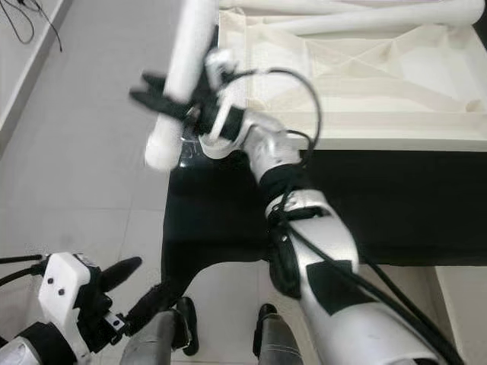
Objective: Building children table
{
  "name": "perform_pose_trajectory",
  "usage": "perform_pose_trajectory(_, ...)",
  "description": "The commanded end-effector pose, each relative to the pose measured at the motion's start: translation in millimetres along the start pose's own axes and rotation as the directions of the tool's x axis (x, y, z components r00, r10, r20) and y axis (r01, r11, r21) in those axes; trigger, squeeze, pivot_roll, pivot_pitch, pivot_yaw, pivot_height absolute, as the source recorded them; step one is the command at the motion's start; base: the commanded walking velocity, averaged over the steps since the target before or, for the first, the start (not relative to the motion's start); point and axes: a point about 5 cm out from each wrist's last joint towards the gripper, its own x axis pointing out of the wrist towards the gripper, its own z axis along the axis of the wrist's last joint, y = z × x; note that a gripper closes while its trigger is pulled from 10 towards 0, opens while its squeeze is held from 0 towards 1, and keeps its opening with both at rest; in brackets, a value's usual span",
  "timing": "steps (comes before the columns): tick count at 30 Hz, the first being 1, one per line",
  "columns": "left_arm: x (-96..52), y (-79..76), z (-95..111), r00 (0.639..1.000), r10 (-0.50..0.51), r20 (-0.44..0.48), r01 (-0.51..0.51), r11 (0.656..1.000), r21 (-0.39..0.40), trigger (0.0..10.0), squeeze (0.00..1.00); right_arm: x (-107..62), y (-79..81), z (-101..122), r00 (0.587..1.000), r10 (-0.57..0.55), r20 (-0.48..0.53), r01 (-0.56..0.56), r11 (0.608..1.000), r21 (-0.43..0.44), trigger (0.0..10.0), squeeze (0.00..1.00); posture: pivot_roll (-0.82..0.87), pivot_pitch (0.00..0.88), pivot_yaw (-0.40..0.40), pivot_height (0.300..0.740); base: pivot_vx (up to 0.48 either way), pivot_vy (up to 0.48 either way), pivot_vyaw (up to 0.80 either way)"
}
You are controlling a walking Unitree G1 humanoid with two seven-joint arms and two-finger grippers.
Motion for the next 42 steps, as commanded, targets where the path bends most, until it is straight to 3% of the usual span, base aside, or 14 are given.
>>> perform_pose_trajectory(1,-2.2,-5.0,-3.4,1.000,-0.004,-0.005,0.004,1.000,-0.010,10.0,0.00,5.9,1.5,8.1,0.998,0.017,0.067,-0.019,1.000,0.022,10.0,0.00,0.10,0.409,0.022,0.740,0.000,0.000,0.00)
perform_pose_trajectory(4,-1.5,-6.1,-2.0,1.000,0.011,0.014,-0.011,1.000,-0.003,10.0,0.00,13.7,-3.1,24.5,0.981,-0.086,0.172,0.086,0.996,0.011,10.0,0.00,0.09,0.394,0.027,0.740,0.000,0.000,0.00)
perform_pose_trajectory(9,-1.5,-6.0,-0.9,0.999,0.027,0.028,-0.027,1.000,0.010,10.0,0.00,16.4,-6.8,32.7,0.960,-0.165,0.225,0.166,0.986,0.015,10.0,0.00,0.09,0.387,0.030,0.740,0.000,0.000,0.00)
perform_pose_trajectory(10,-2.0,-1.0,1.5,0.995,0.086,0.051,-0.088,0.996,0.035,10.0,0.00,18.1,-11.2,40.1,0.936,-0.258,0.240,0.269,0.963,-0.015,10.0,0.00,0.10,0.373,0.032,0.740,0.000,0.000,0.00)
perform_pose_trajectory(13,-2.3,1.1,2.3,0.992,0.111,0.058,-0.114,0.993,0.045,10.0,0.00,18.6,-12.1,41.5,0.931,-0.280,0.235,0.296,0.954,-0.036,10.0,0.00,0.10,0.373,0.032,0.740,0.000,0.000,0.00)
perform_pose_trajectory(17,-2.7,4.9,2.9,0.986,0.156,0.063,-0.160,0.985,0.062,10.0,0.00,19.6,-13.1,34.2,0.937,-0.313,0.152,0.335,0.931,-0.145,10.0,0.00,0.10,0.365,0.030,0.740,0.000,0.000,0.00)
perform_pose_trajectory(18,-2.8,6.6,3.3,0.982,0.178,0.066,-0.182,0.981,0.069,10.0,0.00,20.2,-12.8,27.9,0.943,-0.320,0.096,0.333,0.919,-0.212,10.0,0.00,0.10,0.366,0.028,0.740,0.000,0.000,0.00)
perform_pose_trajectory(19,-2.8,6.6,3.3,0.982,0.178,0.066,-0.182,0.981,0.069,10.0,0.00,20.2,-12.8,27.9,0.943,-0.320,0.096,0.333,0.919,-0.212,10.0,0.00,0.10,0.366,0.028,0.740,0.000,0.000,0.00)
perform_pose_trajectory(21,-3.7,15.8,2.4,0.962,0.268,0.057,-0.273,0.958,0.093,10.0,0.00,21.2,-11.4,14.0,0.945,-0.328,-0.007,0.306,0.889,-0.339,10.0,0.00,0.10,0.365,0.026,0.740,0.000,0.000,0.00)
perform_pose_trajectory(23,-3.9,20.7,2.0,0.951,0.303,0.056,-0.308,0.945,0.113,10.0,0.00,21.8,-10.8,8.3,0.941,-0.335,-0.044,0.292,0.872,-0.392,10.0,0.00,0.10,0.365,0.025,0.740,0.000,0.000,0.00)
perform_pose_trajectory(30,-3.3,24.8,0.9,0.943,0.328,0.060,-0.333,0.934,0.130,10.0,0.00,22.1,-9.4,-2.1,0.934,-0.342,-0.100,0.257,0.842,-0.475,10.0,0.00,0.10,0.367,0.025,0.740,0.000,0.000,0.00)
perform_pose_trajectory(32,-2.6,24.4,0.5,0.943,0.327,0.062,-0.332,0.935,0.125,10.0,0.00,22.1,-5.7,-10.7,0.941,-0.298,-0.160,0.177,0.837,-0.517,10.0,0.00,0.10,0.369,0.024,0.740,0.000,0.000,0.00)
perform_pose_trajectory(38,-1.4,24.5,0.3,0.942,0.329,0.063,-0.335,0.935,0.119,10.0,0.00,22.9,-2.2,-15.2,0.947,-0.247,-0.207,0.104,0.841,-0.531,10.0,0.00,0.10,0.370,0.020,0.740,0.000,0.000,0.00)
perform_pose_trajectory(42,-0.1,24.6,0.2,0.939,0.336,0.065,-0.342,0.933,0.113,10.0,0.00,24.2,5.2,-25.2,0.941,-0.158,-0.300,-0.040,0.827,-0.560,10.0,0.00,0.10,0.372,0.017,0.740,0.000,0.000,0.00)
